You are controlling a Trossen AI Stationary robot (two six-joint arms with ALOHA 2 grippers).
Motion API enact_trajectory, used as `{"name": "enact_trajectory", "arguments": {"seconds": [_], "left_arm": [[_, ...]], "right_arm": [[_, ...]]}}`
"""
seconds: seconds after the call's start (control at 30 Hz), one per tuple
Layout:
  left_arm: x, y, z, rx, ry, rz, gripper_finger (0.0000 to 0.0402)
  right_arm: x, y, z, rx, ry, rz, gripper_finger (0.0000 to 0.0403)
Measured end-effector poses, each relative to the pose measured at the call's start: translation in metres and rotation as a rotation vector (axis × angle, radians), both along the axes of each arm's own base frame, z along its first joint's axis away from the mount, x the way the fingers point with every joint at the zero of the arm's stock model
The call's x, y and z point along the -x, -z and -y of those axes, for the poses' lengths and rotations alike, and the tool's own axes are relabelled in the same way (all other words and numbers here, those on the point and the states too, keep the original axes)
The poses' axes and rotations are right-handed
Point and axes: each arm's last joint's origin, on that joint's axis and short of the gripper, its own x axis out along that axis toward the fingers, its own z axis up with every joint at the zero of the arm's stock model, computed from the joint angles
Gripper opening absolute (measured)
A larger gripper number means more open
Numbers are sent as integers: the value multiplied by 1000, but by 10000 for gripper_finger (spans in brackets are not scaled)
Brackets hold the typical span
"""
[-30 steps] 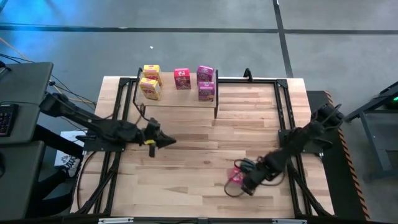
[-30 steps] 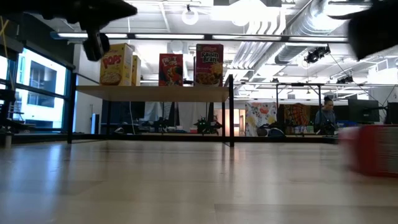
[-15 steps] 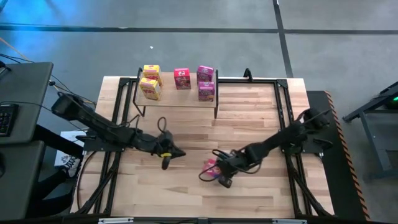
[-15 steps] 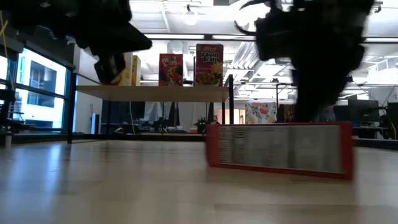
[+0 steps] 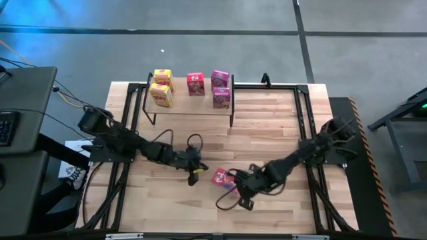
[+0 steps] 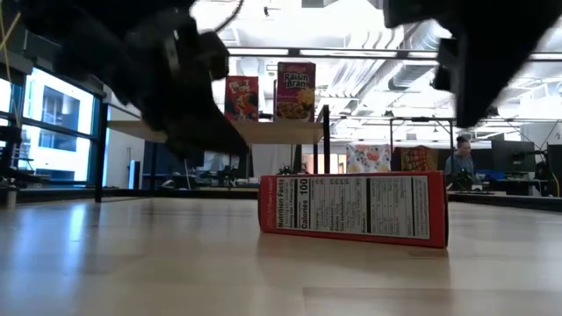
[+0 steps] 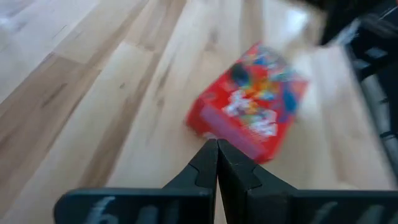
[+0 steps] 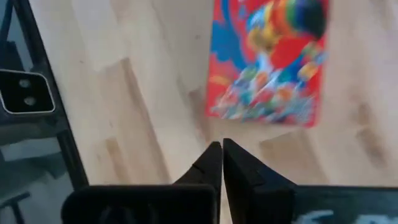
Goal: Stack cereal on shelf
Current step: Put the red cereal box on the shelf aligned with the other red cereal box
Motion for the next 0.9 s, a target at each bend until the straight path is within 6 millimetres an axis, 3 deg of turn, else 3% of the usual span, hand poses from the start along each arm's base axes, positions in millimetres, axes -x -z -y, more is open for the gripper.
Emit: {"name": "enact_trajectory", "arguments": {"seconds": [0.17,0.27,0.6,0.9], "left_arm": [[-15,16,-7,-18,-16,-61,0],[-22,24,-7,-9,1,-98,0],[-41,35,1,13,84,-116,0],[-48,32,2,15,80,-105,0]], "right_arm": [[11,16,-23,-77,90,101,0],[21,26,-26,-57,158,58,0],[30,48,-16,-3,297,53,0],[22,62,-8,21,299,61,0]]}}
